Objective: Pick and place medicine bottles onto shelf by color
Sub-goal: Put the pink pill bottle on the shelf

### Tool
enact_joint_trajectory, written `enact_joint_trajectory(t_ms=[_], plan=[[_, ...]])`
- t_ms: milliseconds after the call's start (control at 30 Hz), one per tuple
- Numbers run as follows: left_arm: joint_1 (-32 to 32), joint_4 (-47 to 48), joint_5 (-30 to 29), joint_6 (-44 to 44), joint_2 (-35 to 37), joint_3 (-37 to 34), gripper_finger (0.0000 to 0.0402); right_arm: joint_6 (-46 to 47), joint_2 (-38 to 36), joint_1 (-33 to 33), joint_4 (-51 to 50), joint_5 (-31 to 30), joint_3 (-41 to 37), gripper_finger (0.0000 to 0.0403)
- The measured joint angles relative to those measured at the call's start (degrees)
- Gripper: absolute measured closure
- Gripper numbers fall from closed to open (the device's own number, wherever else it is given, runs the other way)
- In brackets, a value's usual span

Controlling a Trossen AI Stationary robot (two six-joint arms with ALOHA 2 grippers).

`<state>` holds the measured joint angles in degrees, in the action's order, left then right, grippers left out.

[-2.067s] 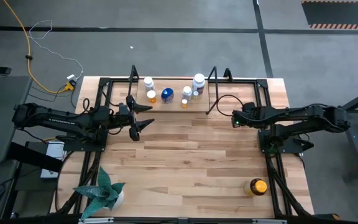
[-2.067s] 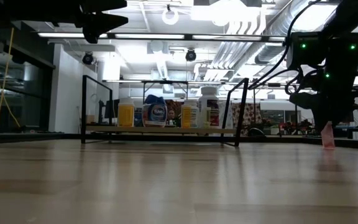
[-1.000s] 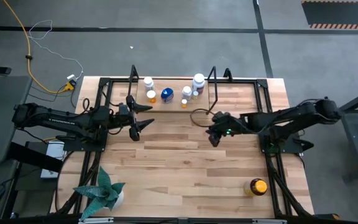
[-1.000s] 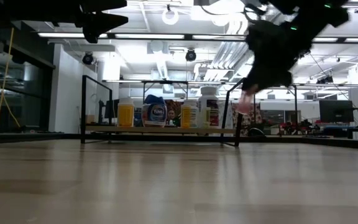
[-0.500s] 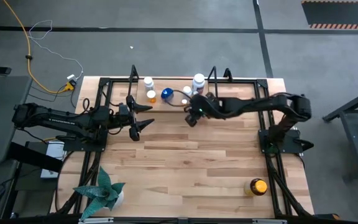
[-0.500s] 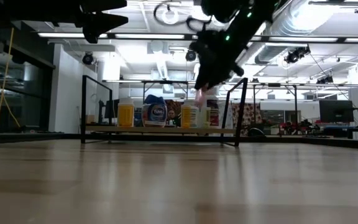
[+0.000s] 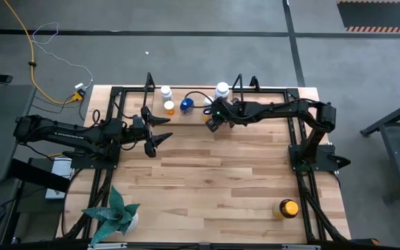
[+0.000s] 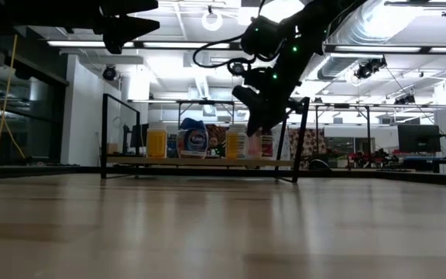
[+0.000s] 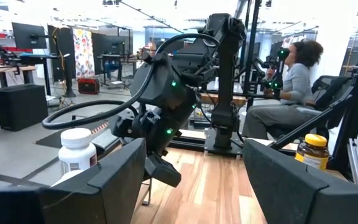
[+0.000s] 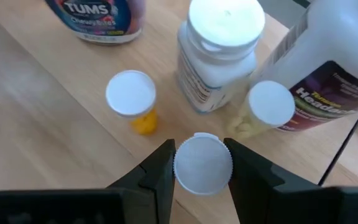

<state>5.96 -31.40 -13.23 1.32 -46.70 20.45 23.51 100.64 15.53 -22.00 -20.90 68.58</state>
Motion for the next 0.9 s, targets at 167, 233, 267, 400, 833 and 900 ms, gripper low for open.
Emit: enact_joint_trajectory(t_ms=[167,233,267,400,833,900], plan=[[0.0,0.0,0.0,0.0,0.0,0.0,0.0142,-0.8,0.0,0.0,0.4,0.0,0.0,0.0285],[0.0,0.0,0.0,0.0,0.0,0.0,0.0142,-1.3,0.0,0.0,0.4,0.0,0.0,0.0285],[0.0,0.0,0.0,0.0,0.0,0.0,0.0142,-1.4,0.0,0.0,0.4,0.0,0.0,0.0285],[0.0,0.0,0.0,0.0,0.0,0.0,0.0142,-1.9,0.4,0.1,0.4,0.0,0.0,0.0285],[0.0,-0.1,0.0,0.0,0.0,0.0,0.0142,-6.0,2.4,0.6,3.2,0.3,0.0,0.0281],[0.0,-0.1,0.0,0.0,0.0,0.0,0.0142,-6.0,2.4,0.6,3.3,0.5,0.0,0.0270]])
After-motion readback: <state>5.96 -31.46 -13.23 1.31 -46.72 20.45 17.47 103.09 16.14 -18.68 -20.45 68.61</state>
